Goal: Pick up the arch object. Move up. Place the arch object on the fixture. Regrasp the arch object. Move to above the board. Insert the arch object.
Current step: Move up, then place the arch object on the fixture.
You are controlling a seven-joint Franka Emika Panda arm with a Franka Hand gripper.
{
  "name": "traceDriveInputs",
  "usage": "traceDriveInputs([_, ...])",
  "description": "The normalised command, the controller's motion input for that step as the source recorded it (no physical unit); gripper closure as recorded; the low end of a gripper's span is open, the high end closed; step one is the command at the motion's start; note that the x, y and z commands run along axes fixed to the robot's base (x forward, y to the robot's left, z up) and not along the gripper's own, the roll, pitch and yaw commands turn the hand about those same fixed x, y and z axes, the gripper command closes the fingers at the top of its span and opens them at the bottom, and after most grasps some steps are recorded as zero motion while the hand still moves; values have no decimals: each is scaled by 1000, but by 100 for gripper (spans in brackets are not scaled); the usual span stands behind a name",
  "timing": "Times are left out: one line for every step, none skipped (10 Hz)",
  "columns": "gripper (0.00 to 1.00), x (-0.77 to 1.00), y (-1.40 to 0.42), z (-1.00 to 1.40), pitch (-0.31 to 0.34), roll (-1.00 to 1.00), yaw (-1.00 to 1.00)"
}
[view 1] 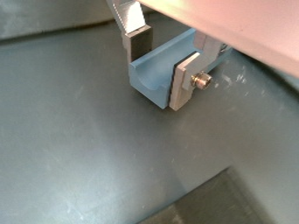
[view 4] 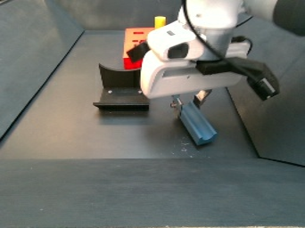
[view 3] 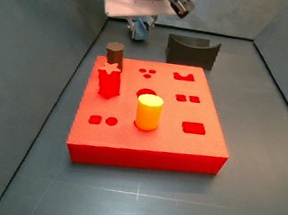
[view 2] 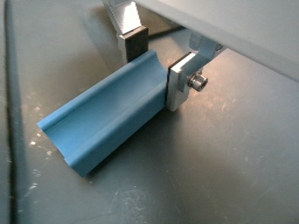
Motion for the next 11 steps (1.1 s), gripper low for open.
traceDriveInputs([100,-23,31,613,71,17,-42])
traceDriveInputs([100,-11,21,496,102,24,-36])
traceDriveInputs([100,-7,20,384,122,38,-31])
traceDriveInputs([100,-12,11,229,122,65,-24])
traceDriveInputs([100,0,0,1000,0,0,0])
traceDriveInputs([100,-1,-3,1000,-1,14,7])
traceDriveInputs([100,-11,-1,1000,20,29,3])
traceDriveInputs([100,-16,2,1000,52,47,-6])
traceDriveInputs([100,-18,3,1000,77,60,-10])
traceDriveInputs([100,-18,4,1000,94,73,-6])
traceDriveInputs([100,-23,3,1000,105,85,4])
